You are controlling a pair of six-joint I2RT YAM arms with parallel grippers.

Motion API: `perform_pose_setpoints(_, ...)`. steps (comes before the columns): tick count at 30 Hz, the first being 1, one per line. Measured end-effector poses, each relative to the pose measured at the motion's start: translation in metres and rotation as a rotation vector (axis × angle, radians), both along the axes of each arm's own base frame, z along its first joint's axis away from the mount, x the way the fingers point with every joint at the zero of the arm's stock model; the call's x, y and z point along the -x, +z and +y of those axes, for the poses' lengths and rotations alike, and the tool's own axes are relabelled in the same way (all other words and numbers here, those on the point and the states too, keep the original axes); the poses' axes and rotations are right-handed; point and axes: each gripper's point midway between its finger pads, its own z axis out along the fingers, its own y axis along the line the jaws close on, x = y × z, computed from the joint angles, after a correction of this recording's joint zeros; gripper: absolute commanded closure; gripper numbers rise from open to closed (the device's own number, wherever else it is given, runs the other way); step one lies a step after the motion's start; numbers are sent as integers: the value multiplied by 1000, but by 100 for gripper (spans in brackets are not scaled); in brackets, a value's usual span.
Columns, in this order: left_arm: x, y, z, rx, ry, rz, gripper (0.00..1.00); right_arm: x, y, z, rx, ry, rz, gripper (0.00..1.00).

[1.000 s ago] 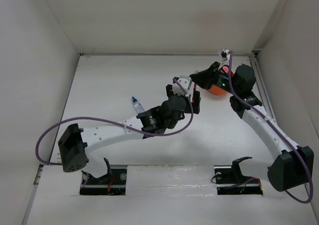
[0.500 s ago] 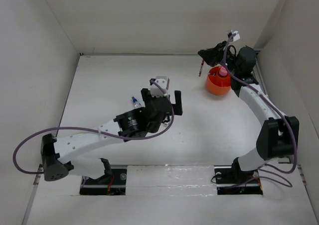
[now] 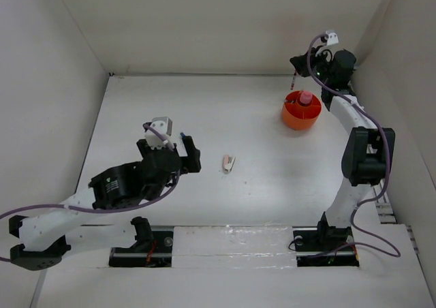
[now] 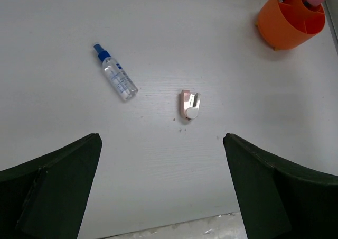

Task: Sort the stationery into containers
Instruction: Place the pen in the storage box.

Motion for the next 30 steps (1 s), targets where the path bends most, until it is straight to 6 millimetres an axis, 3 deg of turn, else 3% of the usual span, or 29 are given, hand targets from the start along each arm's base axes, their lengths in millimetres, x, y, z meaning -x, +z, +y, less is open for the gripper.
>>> perform_pose_setpoints(7, 10, -11, 28, 33, 0, -24, 0, -7, -15, -4, 51, -6, -8, 100)
perform_pose_setpoints(20, 12, -21, 12, 16, -77, -21, 0, -11, -61, -13, 88, -12, 30, 100)
perform_pose_setpoints(30, 14, -20, 8, 18, -110, -25, 0, -11, -62, -19, 92, -22, 19, 98)
